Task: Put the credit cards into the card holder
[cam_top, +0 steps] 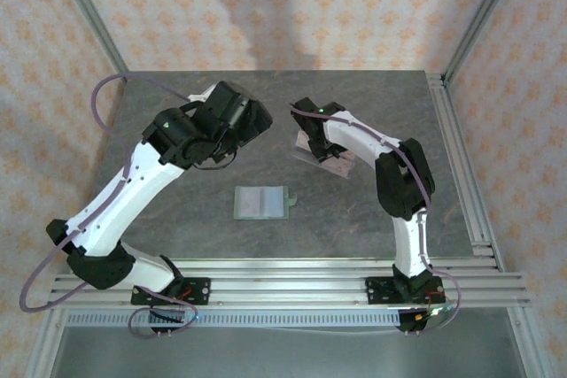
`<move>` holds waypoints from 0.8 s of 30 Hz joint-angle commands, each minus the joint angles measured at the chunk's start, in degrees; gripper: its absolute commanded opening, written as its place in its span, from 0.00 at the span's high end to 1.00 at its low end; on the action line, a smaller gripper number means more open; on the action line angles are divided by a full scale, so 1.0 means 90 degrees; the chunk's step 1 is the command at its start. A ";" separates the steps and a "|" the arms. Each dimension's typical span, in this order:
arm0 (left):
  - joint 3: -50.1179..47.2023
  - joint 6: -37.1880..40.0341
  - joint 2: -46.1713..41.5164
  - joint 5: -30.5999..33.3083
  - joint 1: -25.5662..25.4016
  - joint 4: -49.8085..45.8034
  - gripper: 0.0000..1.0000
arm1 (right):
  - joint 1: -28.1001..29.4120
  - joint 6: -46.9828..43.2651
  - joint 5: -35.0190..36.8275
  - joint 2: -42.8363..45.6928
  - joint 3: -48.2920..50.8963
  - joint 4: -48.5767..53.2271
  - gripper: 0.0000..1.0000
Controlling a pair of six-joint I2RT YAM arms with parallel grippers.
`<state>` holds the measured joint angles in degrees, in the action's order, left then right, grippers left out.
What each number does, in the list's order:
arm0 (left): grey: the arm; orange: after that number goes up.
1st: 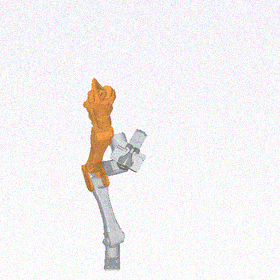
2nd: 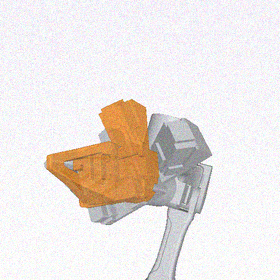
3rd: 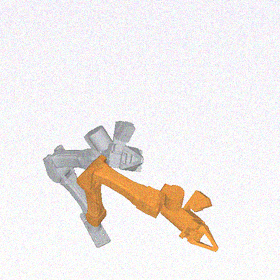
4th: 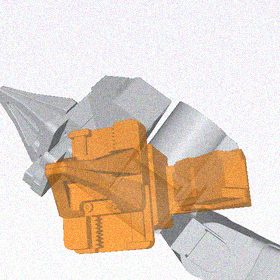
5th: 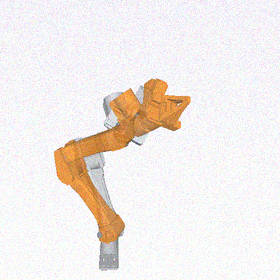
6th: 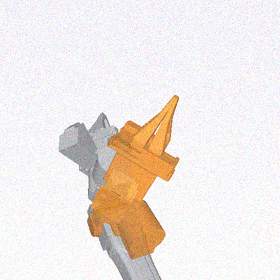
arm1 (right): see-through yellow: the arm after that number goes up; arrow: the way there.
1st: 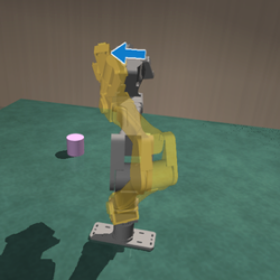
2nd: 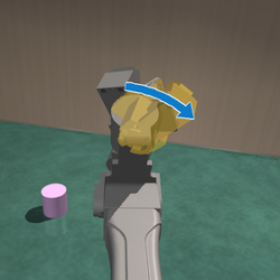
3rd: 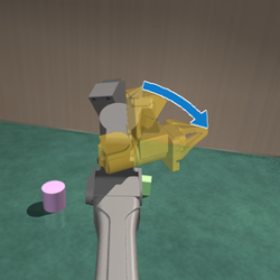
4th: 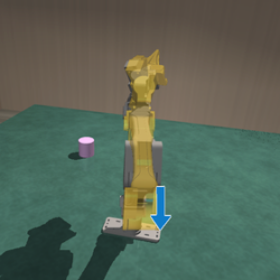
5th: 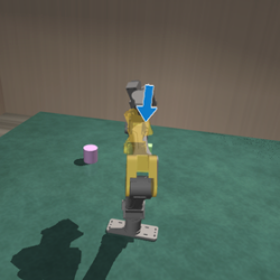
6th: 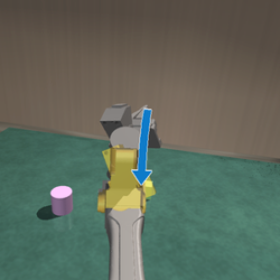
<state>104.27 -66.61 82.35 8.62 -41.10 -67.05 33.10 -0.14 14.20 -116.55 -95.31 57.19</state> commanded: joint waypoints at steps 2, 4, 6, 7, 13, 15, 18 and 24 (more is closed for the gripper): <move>0.0188 -0.0080 0.0142 -0.0122 0.0047 -0.0017 0.00 | -0.0091 -0.0114 0.0209 -0.0104 0.0103 0.0021 0.49; 0.0225 -0.0084 0.0227 -0.0187 0.0048 0.0027 0.00 | -0.0149 -0.0113 0.0188 -0.0097 0.0201 -0.0078 0.50; 0.0306 -0.0061 0.0297 -0.0210 0.0060 0.0005 0.00 | -0.0237 -0.0105 0.0034 -0.0077 0.0274 -0.0159 0.50; 0.0333 -0.0046 0.0322 -0.0216 0.0054 -0.0032 0.00 | -0.0258 -0.0087 -0.0045 -0.0071 0.0316 -0.0195 0.50; 0.0089 -0.0079 0.0226 -0.0327 0.0050 0.0150 0.00 | -0.0269 -0.0072 -0.0317 -0.0043 0.0534 -0.0326 0.50; 0.0108 -0.0084 0.0261 -0.0346 0.0052 0.0218 0.00 | -0.0268 -0.0082 -0.0354 -0.0060 0.0603 -0.0372 0.50; 0.0279 -0.0024 0.0375 -0.0318 0.0056 0.0160 0.00 | -0.0270 -0.0126 -0.0431 -0.0101 0.0658 -0.0378 0.51; 0.0134 0.0056 0.0278 -0.0402 0.0066 0.0301 0.00 | -0.0268 -0.0150 -0.0695 -0.0019 0.0755 -0.0395 0.54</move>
<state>105.60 -66.46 85.56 5.80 -41.10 -65.63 30.89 -0.97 10.96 -116.95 -90.19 53.84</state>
